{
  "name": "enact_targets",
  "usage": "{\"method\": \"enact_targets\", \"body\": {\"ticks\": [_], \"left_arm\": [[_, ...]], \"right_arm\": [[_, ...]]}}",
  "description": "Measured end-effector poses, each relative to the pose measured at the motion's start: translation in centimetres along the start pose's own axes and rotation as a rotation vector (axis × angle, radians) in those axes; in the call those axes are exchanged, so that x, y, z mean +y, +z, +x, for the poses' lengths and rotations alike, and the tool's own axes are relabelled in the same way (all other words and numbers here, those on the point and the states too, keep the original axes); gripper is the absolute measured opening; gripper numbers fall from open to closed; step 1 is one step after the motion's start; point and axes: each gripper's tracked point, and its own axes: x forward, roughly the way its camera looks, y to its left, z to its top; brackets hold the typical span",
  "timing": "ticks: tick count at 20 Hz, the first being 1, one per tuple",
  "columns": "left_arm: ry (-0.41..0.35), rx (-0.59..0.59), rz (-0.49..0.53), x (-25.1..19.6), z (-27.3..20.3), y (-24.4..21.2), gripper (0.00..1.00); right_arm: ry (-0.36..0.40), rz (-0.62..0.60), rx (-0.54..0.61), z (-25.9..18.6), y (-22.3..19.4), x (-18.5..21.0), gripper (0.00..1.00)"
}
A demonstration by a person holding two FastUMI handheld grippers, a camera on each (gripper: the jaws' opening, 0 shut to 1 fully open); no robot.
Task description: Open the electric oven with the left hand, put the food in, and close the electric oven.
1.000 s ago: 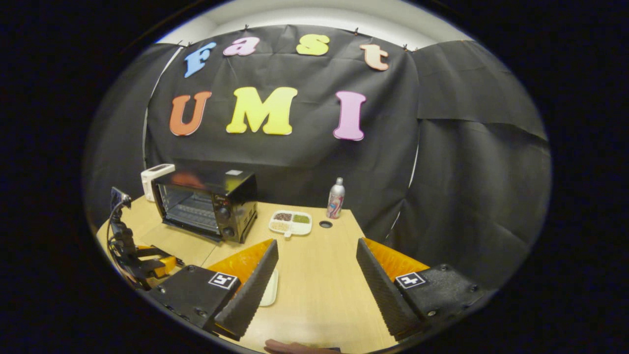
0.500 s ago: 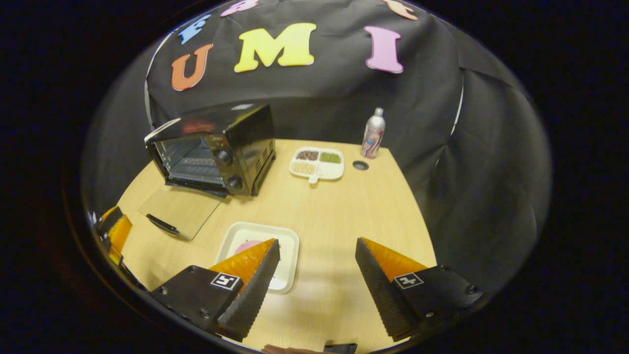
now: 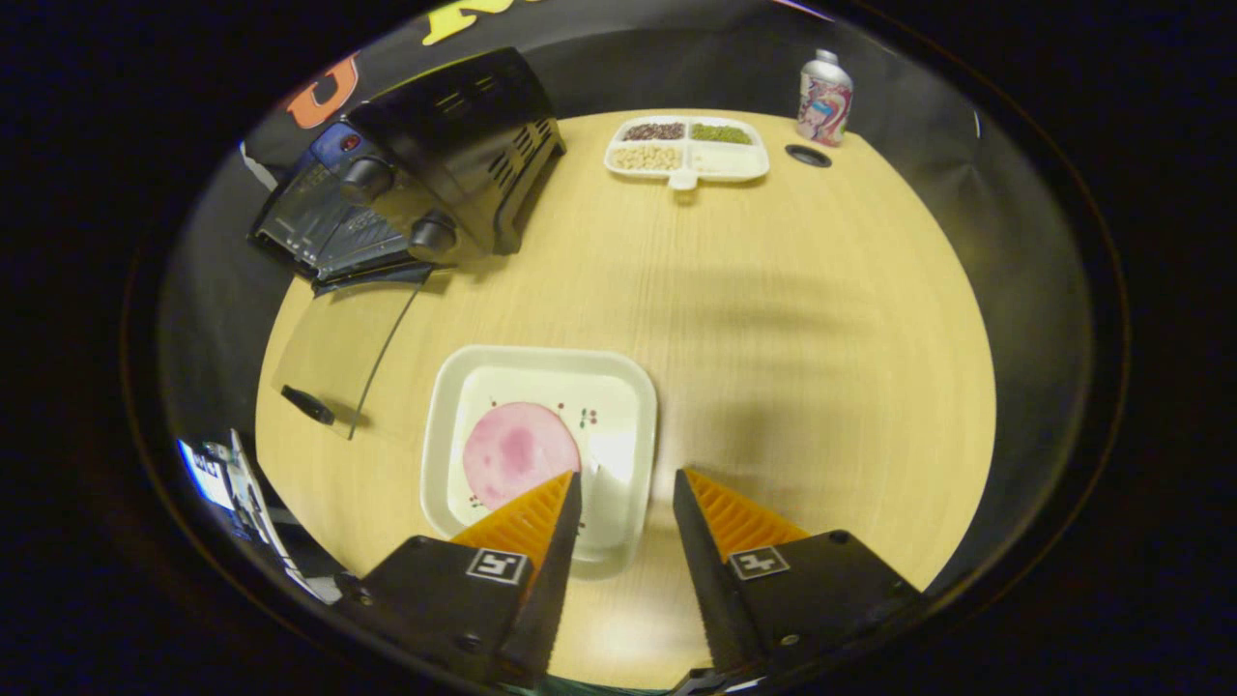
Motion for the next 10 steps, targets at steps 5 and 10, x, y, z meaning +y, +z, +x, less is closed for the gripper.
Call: {"method": "enact_targets", "body": {"ticks": [5, 10], "left_arm": [[0.067, -0.032, 0.039, 1.2, -2.1, 2.6, 0.94], [0.074, -0.058, 0.033, 1.2, -4.0, 4.3, 0.95]], "right_arm": [[0.076, -0.03, 0.117, 0.4, 0.4, -1.2, 0.05], [0.257, 0.074, 0.144, 0.8, 0.7, -1.2, 0.02]]}}
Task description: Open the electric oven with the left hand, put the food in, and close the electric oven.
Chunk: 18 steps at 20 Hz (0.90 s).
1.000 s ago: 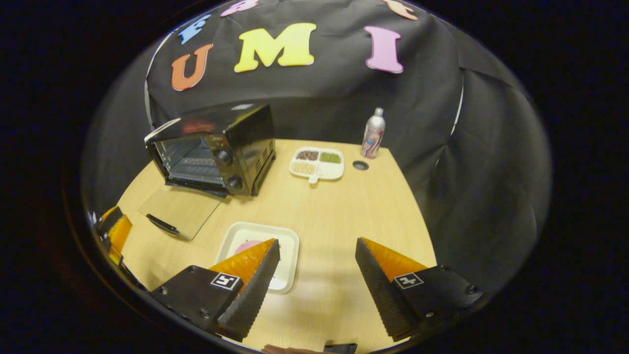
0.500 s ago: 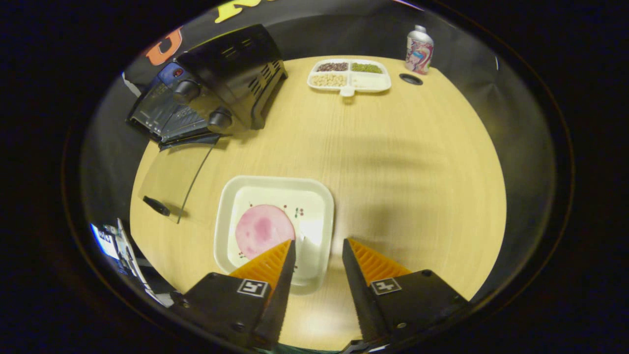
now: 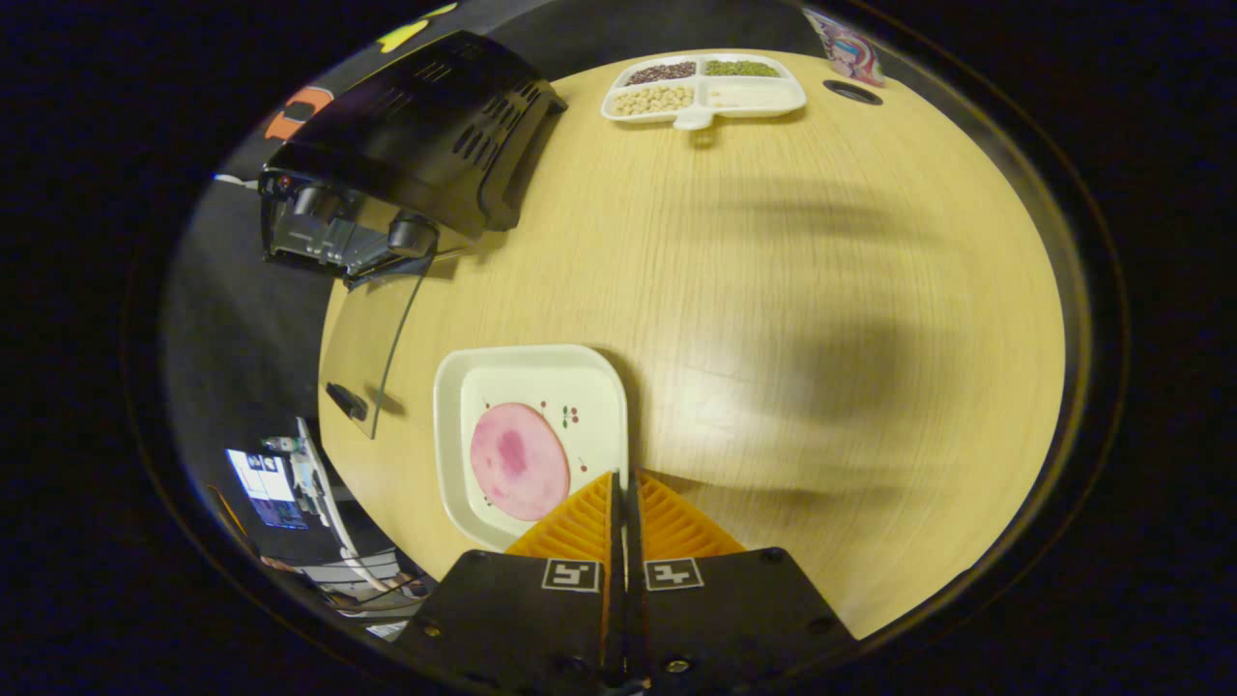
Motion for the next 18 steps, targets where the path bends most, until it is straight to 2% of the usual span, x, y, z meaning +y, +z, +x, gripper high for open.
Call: {"method": "enact_targets", "body": {"ticks": [4, 7, 12, 13, 18], "left_arm": [[0.016, 0.02, -0.022, 0.9, -0.8, -0.4, 0.95], [0.029, 0.019, -0.041, 1.5, -1.3, -0.4, 0.95], [0.029, 0.009, -0.043, 2.1, -3.3, -0.2, 0.95], [0.033, 0.003, -0.045, 2.5, -3.7, -0.1, 0.94], [0.027, -0.008, -0.046, 3.8, -5.4, -0.2, 0.94]], "right_arm": [[0.118, 0.091, -0.056, -0.1, -0.8, -0.3, 0.02], [0.158, 0.143, -0.064, -0.1, -2.1, -0.5, 0.02], [0.131, 0.183, -0.13, -3.2, -4.3, -1.3, 0.04], [0.126, 0.183, -0.143, -4.0, -4.6, -1.1, 0.02], [0.117, 0.133, -0.194, -7.4, -5.8, 2.3, 0.04]]}}
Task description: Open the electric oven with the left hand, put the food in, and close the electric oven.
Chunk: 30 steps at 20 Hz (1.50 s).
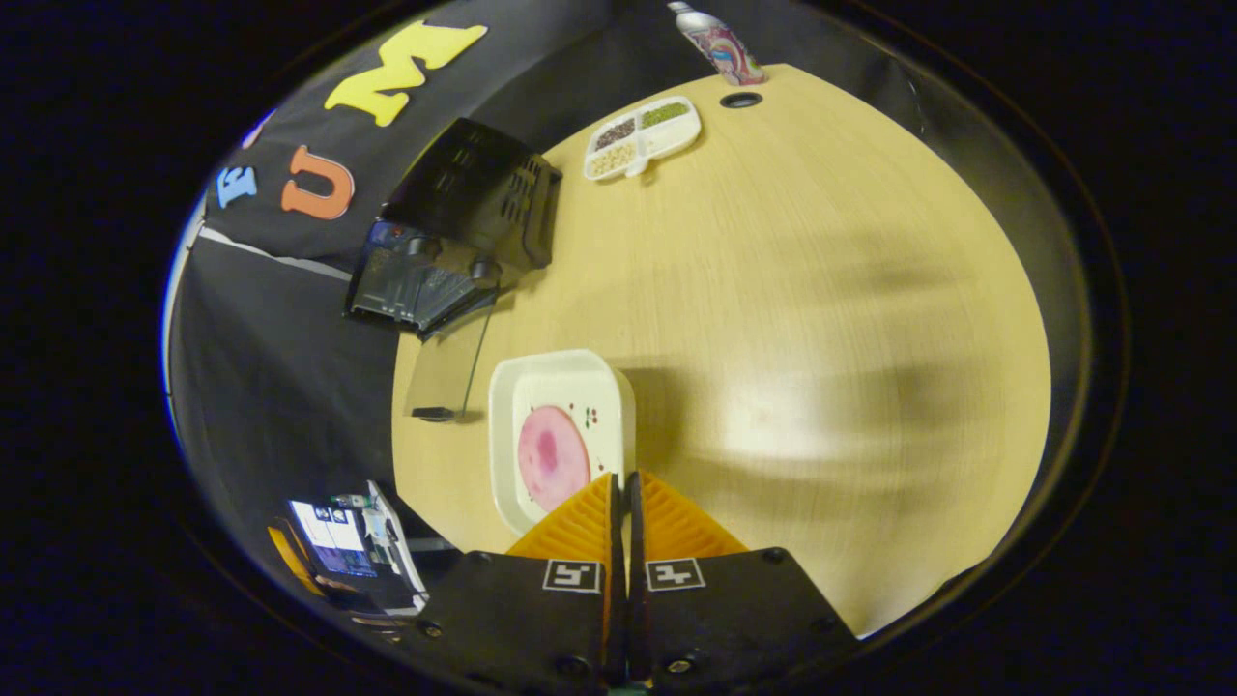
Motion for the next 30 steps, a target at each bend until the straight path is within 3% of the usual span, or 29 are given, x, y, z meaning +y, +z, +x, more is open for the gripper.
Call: {"method": "enact_targets", "body": {"ticks": [7, 15, 23, 30], "left_arm": [[0.013, -0.005, 0.016, 2.3, -1.4, -0.9, 0.95], [0.069, 0.004, 0.021, 6.7, -1.7, -2.1, 0.94], [0.086, 0.036, -0.006, 9.4, 0.0, -4.7, 0.95], [0.056, 0.061, -0.022, 9.6, 2.5, -6.6, 0.95]], "right_arm": [[0.053, -0.082, 0.008, 0.9, -1.1, 9.2, 0.04], [0.06, -0.074, -0.001, 7.9, 0.1, 18.2, 0.02], [0.036, 0.131, -0.202, 14.9, 5.9, 23.5, 0.04], [0.118, 0.371, -0.419, 19.5, 11.8, 26.9, 0.02]]}}
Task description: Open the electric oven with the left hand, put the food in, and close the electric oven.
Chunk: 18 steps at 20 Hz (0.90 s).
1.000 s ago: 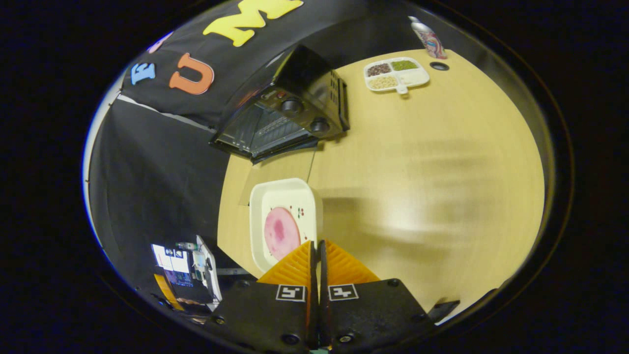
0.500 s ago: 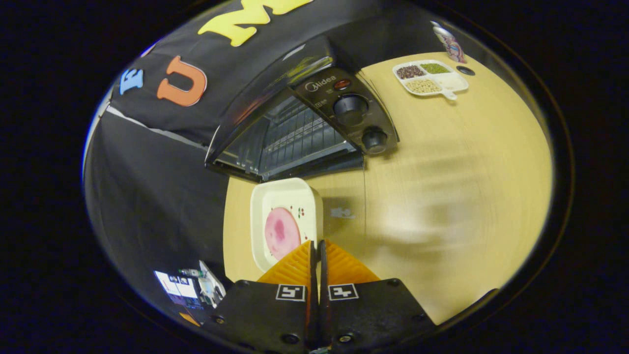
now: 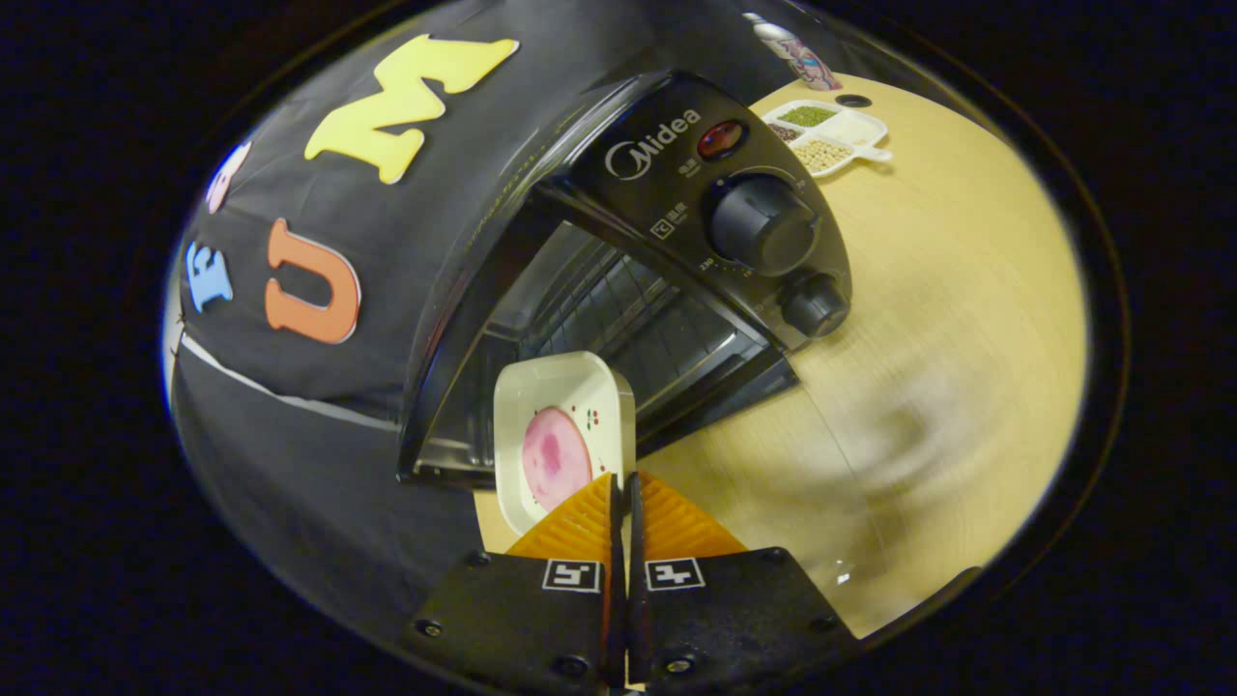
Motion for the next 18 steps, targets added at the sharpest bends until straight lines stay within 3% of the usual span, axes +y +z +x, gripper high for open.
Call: {"method": "enact_targets", "body": {"ticks": [3, 7, 8, 11, 14, 15, 18], "left_arm": [[0.002, 0.023, 0.004, 0.4, 1.4, -1.2, 0.95], [0.007, 0.046, -0.009, 0.9, 2.7, -2.4, 0.95], [0.006, 0.053, -0.013, 0.9, 3.0, -2.8, 0.95], [-0.001, 0.07, -0.014, 0.9, 3.7, -3.6, 0.95], [0.001, 0.087, -0.008, 1.0, 3.9, -4.2, 0.95], [-0.001, 0.092, -0.012, 1.0, 3.8, -4.3, 0.95], [-0.006, 0.101, -0.016, 0.7, 3.6, -4.6, 0.95]], "right_arm": [[0.061, 0.071, -0.093, 2.1, 1.6, 2.1, 0.02], [0.067, 0.033, -0.272, 3.3, 4.5, 2.8, 0.04], [0.061, 0.022, -0.312, 3.5, 5.2, 2.8, 0.01], [0.036, -0.021, -0.366, 4.2, 6.5, 2.5, 0.06], [0.039, -0.084, -0.386, 4.6, 6.8, 2.8, 0.04], [0.058, -0.1, -0.393, 4.4, 6.9, 3.1, 0.06], [0.062, -0.175, -0.423, 3.0, 7.0, 2.9, 0.35]]}}
